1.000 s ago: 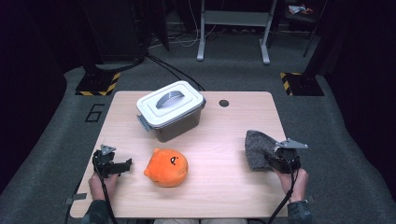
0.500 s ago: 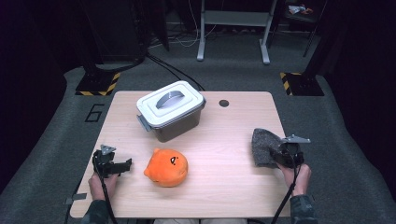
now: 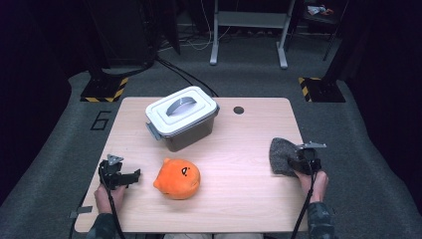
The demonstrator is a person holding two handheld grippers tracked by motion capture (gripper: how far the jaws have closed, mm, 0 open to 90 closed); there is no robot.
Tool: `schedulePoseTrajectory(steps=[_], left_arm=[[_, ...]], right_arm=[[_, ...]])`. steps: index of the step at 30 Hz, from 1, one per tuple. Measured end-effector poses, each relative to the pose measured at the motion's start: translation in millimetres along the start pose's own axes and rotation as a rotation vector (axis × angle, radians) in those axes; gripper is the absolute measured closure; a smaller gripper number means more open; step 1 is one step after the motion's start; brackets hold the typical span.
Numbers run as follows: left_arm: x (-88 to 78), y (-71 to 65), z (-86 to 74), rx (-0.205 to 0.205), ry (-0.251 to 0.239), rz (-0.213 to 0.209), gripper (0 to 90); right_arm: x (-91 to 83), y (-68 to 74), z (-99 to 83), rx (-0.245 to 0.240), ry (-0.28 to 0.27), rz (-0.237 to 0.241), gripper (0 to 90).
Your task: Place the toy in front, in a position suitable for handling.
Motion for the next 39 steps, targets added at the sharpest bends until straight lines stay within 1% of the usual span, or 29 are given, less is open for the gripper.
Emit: schedulePoseTrajectory(steps=[1,3,4,5,7,8,9,12,13,14,16,17,19,21,22,23,27,28,31,32,36,39], left_arm=[[-0.4,0.2,0.1,0.001,0.006,-0.004,2.7],[-0.1,0.0,0.0,0.0,0.0,0.0,2.7],[0.0,0.0,0.0,0.0,0.0,0.0,2.7],[-0.5,0.2,0.1,0.001,0.007,-0.004,2.7],[-0.5,0.2,0.1,0.001,0.007,-0.004,2.7],[0.0,0.0,0.0,0.0,0.0,0.0,2.7],[-0.4,0.2,0.1,0.001,0.006,-0.004,2.7],[-0.2,0.1,0.0,0.001,0.003,-0.002,2.7],[0.0,0.0,0.0,0.0,0.0,0.0,2.7],[-0.4,0.1,0.1,0.001,0.006,-0.004,2.7],[0.0,0.0,0.0,0.0,0.0,0.0,2.7],[0.0,0.0,0.0,0.0,0.0,0.0,2.7],[-0.2,0.1,0.0,0.0,0.003,-0.002,2.7],[0.1,0.1,0.0,0.001,-0.002,0.0,2.7],[-0.1,0.0,0.0,0.001,0.001,0.0,2.7],[-0.2,0.1,0.0,0.001,0.003,-0.002,2.7],[-0.1,0.0,0.0,0.001,0.001,0.0,2.7],[-0.3,0.1,0.1,0.002,0.003,-0.002,2.7],[-0.4,0.1,0.1,0.001,0.005,-0.003,2.7],[-0.4,0.1,0.1,0.001,0.005,-0.004,2.7],[-0.3,0.5,0.2,0.001,0.007,-0.006,2.8],[-0.1,0.3,0.1,-0.001,0.004,-0.004,2.7]], right_arm=[[2.1,-1.2,-0.1,-0.007,-0.002,-0.006,62.0],[5.0,-1.9,-1.0,0.003,0.009,-0.008,59.3],[6.1,-2.8,-1.0,0.0,0.008,-0.01,57.1],[6.4,-2.4,-1.3,0.009,0.013,-0.009,54.8],[7.1,-3.5,-0.9,0.0,0.014,-0.014,49.2],[6.5,-2.9,-0.9,0.006,0.016,-0.011,45.8],[6.4,-3.4,-0.7,0.001,0.014,-0.014,42.3],[4.7,-3.1,-0.4,0.001,0.01,-0.015,35.5],[3.8,-2.6,-0.4,0.01,0.008,-0.02,33.8],[3.5,-3.2,0.0,0.004,-0.001,-0.022,33.6],[3.2,-2.9,0.6,0.003,-0.008,-0.026,30.7],[2.3,-3.2,0.6,-0.007,-0.007,-0.023,29.6],[0.3,-2.1,1.0,0.001,-0.004,-0.018,26.8],[-2.4,-1.6,2.1,0.003,-0.011,-0.016,23.8],[-3.9,-2.1,3.1,-0.007,-0.022,-0.013,22.4],[-6.6,-0.8,3.6,0.004,-0.021,-0.011,20.9],[-15.3,1.3,5.4,-0.014,-0.05,0.0,16.9],[-17.8,3.0,5.5,-0.007,-0.052,0.004,16.4],[-24.6,6.2,4.8,-0.029,-0.061,0.016,15.0],[-27.2,8.0,4.2,-0.039,-0.069,0.027,14.8],[-35.4,15.0,1.0,-0.052,-0.082,0.051,13.9],[-40.8,21.2,-3.7,-0.076,-0.089,0.067,13.2]])
Point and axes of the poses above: each handheld gripper's, and its own axes: x roughly forward along the jaws, z roughly out of its top, y roughly to its left, the point moved 2 cm from there along x, roughly forward along the jaws, and after that the axes turned 2 degrees about -z, right-handed, at the moved point
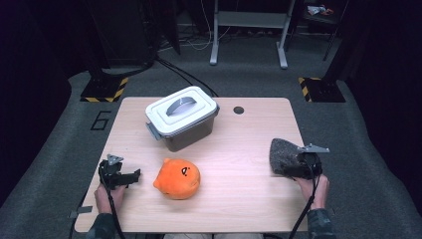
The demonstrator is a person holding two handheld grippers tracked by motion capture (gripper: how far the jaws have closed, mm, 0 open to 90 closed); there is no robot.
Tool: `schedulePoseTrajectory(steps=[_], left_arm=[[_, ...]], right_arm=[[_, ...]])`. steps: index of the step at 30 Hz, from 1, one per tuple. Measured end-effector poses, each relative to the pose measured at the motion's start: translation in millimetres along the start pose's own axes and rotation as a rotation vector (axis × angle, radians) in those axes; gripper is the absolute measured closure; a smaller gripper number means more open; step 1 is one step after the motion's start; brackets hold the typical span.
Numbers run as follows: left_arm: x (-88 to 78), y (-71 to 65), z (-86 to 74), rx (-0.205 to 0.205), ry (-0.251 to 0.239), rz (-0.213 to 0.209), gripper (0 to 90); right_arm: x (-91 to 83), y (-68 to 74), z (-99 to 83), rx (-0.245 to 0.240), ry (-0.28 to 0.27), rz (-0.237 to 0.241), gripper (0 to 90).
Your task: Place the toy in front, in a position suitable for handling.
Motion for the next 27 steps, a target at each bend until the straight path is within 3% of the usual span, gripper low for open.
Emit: schedulePoseTrajectory(steps=[11,18,21,24,27], left_arm=[[-0.1,0.4,0.5,0.0,0.003,-0.008,2.8],[-0.5,-0.4,1.3,-0.007,0.012,0.001,3.3],[-3.1,-1.6,1.2,-0.018,0.009,-0.002,6.2],[-8.5,-3.6,1.8,-0.045,-0.019,-0.031,6.5],[-17.6,-8.1,6.4,-0.046,-0.043,-0.062,6.2]], right_arm=[[-11.2,41.8,-27.6,-0.083,-0.014,0.05,9.3],[0.3,70.9,-56.1,-0.11,-0.001,0.107,9.5],[6.9,78.2,-65.2,-0.123,0.014,0.121,9.3],[10.8,82.0,-70.7,-0.131,0.016,0.132,8.4],[11.6,80.5,-71.2,-0.135,-0.006,0.128,8.5]])
Point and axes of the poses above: each handheld gripper's, and its own axes: x roughly forward along the jaws, z roughly out of its top, y roughly to its left, the point moved 2 cm from there along x, roughly forward along the jaws, and after that the axes turned 2 degrees about -z, right-handed, at the moved point
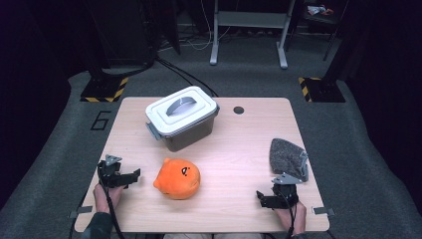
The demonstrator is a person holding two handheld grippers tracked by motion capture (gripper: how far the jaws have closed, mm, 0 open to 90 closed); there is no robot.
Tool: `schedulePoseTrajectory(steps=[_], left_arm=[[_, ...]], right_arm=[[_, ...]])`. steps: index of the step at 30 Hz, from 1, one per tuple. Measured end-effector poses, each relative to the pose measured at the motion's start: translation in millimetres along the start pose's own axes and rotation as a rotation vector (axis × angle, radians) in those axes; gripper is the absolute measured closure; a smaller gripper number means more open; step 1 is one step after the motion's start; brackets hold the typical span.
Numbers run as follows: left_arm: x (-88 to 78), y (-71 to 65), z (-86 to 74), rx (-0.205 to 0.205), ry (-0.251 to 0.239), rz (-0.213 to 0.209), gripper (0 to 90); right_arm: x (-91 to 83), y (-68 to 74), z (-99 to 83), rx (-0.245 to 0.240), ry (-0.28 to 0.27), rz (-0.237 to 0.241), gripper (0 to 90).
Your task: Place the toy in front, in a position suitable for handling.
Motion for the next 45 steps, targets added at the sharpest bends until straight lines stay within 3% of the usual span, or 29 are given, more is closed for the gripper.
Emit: schedulePoseTrajectory(steps=[5,9,11,18,22,28,33,37,45], left_arm=[[-15.3,-15.3,12.0,0.02,-0.02,-0.071,5.2],[-22.6,-29.8,21.2,0.031,-0.03,-0.123,4.7],[-25.9,-37.5,25.0,0.04,-0.031,-0.149,4.3],[-34.0,-65.4,36.1,0.064,-0.05,-0.232,3.9],[-36.0,-75.4,39.2,0.081,-0.043,-0.279,3.6],[-38.3,-94.4,41.4,0.142,-0.002,-0.346,3.9],[-33.7,-112.0,37.9,0.225,0.047,-0.365,6.4],[-26.1,-122.0,31.2,0.295,0.118,-0.396,16.3],[-23.0,-125.0,24.2,0.293,0.13,-0.377,29.9]], right_arm=[[1.1,-0.2,0.4,0.012,-0.001,-0.002,7.6],[1.4,-2.3,0.4,-0.01,-0.011,-0.009,7.5],[2.0,-2.0,0.8,0.014,-0.013,-0.014,7.4],[2.1,-4.1,0.6,0.011,-0.006,-0.004,7.5],[2.7,-4.8,0.7,0.011,-0.007,-0.002,7.4],[2.8,-4.8,0.7,0.013,-0.007,-0.002,7.4],[3.3,-4.3,1.3,0.026,-0.011,-0.004,7.4],[3.3,-4.3,1.2,0.026,-0.011,-0.004,7.4],[3.3,-4.3,1.2,0.026,-0.011,-0.005,7.4]])
Point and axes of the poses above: each handheld gripper's, and its own axes: x roughly forward along the jaws, z roughly out of its top, y roughly to its left, the point moved 2 cm from there along x, roughly forward along the jaws, and after that the axes turned 2 degrees about -z, right-handed, at the moved point
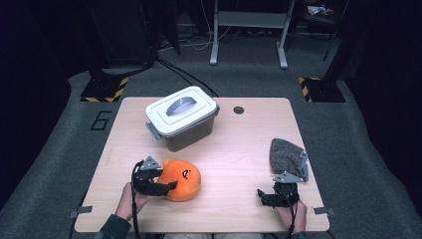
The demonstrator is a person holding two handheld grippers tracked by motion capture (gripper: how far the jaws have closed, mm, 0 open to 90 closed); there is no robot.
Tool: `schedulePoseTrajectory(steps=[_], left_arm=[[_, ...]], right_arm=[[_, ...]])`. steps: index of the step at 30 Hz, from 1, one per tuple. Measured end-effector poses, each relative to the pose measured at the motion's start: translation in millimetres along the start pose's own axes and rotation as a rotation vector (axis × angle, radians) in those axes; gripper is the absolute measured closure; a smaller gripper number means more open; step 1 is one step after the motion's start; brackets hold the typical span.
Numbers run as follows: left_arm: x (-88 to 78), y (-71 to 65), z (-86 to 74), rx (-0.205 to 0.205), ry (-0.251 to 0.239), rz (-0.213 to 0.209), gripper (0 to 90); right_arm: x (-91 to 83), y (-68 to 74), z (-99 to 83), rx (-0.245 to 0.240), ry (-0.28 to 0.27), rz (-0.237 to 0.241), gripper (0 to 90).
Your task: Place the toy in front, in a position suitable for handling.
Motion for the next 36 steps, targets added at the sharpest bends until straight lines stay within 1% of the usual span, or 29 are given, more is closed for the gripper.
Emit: schedulePoseTrajectory(steps=[1,2,3,4,5,8,10,11,13,14,15,17,18,19,20,23,24,25,27,28,33,34,36], left_arm=[[0.7,-0.7,-0.6,0.003,0.002,0.003,33.8],[0.7,-1.0,-0.7,0.009,0.007,0.009,35.8],[1.2,-2.1,-1.1,0.006,0.004,0.008,39.0],[1.5,-3.2,-1.4,0.015,0.007,0.014,42.0],[1.8,-5.0,-1.7,0.018,0.008,0.03,44.5],[1.7,-9.7,-2.4,0.03,0.005,0.055,51.9],[1.3,-11.7,-3.7,0.038,0.005,0.07,54.9],[1.4,-12.5,-4.2,0.032,-0.008,0.076,56.6],[1.3,-13.6,-5.2,0.033,-0.015,0.08,57.6],[1.2,-14.3,-5.8,0.037,-0.029,0.087,59.5],[1.4,-15.2,-6.7,0.028,-0.044,0.088,61.6],[1.2,-15.6,-8.3,0.02,-0.072,0.085,62.9],[-0.2,-14.5,-8.9,0.006,-0.079,0.068,63.2],[-0.2,-14.5,-8.9,0.006,-0.079,0.068,63.6],[-1.3,-13.2,-8.7,-0.004,-0.082,0.06,63.7],[-2.0,-13.2,-8.0,-0.009,-0.088,0.058,64.1],[-1.8,-13.6,-7.6,-0.007,-0.094,0.065,64.3],[-2.9,-13.5,-7.1,0.0,-0.087,0.061,64.6],[-4.1,-14.7,-5.4,-0.002,-0.096,0.059,65.9],[-4.4,-15.0,-5.1,0.005,-0.097,0.062,66.1],[-5.3,-17.0,-4.6,0.003,-0.11,0.066,67.8],[-6.5,-17.8,-4.0,-0.003,-0.112,0.058,68.2],[-6.8,-18.1,-3.6,-0.003,-0.116,0.057,68.7]], right_arm=[[0.0,0.0,0.0,0.0,0.0,0.0,7.4],[0.0,0.0,0.0,0.0,0.0,0.0,7.4],[0.0,0.0,0.0,0.0,-0.001,0.0,7.4],[0.0,0.0,0.0,0.001,-0.001,0.0,7.4],[0.1,0.0,0.0,0.001,-0.001,-0.001,7.4],[0.1,0.0,0.0,0.001,-0.001,-0.001,7.4],[0.1,0.0,0.0,0.001,-0.001,-0.001,7.4],[-0.1,0.4,-0.1,0.006,0.001,-0.001,7.5],[0.0,0.3,-0.1,0.005,0.0,-0.001,7.5],[0.0,0.3,-0.1,0.006,0.0,-0.002,7.5],[0.0,0.3,-0.1,0.006,-0.001,-0.002,7.5],[0.0,0.3,-0.1,0.006,-0.001,-0.002,7.5],[0.1,0.3,-0.2,0.006,-0.002,0.0,7.5],[0.1,0.3,-0.2,0.006,-0.002,0.0,7.5],[0.0,0.3,-0.1,0.006,-0.001,-0.002,7.5],[0.1,0.3,-0.1,0.006,-0.002,0.0,7.5],[0.1,0.1,-0.2,0.005,-0.002,-0.002,7.6],[0.0,0.3,-0.2,0.006,-0.001,-0.002,7.6],[0.0,0.2,-0.2,0.006,-0.002,-0.003,7.7],[-0.1,0.2,-0.2,0.006,-0.003,-0.003,7.8],[-0.2,-0.7,-0.4,-0.004,-0.002,-0.005,8.0],[-0.3,-1.0,-0.5,-0.006,-0.002,-0.008,8.1],[-0.2,-1.0,-0.5,-0.007,-0.002,-0.007,8.1]])
Point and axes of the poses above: each handheld gripper's, and its own axes: x roughly forward along the jaws, z roughly out of its top, y roughly to its left, the point moved 2 cm from there along x, roughly forward along the jaws, and after that the axes turned 2 degrees about -z, right-handed, at the moved point
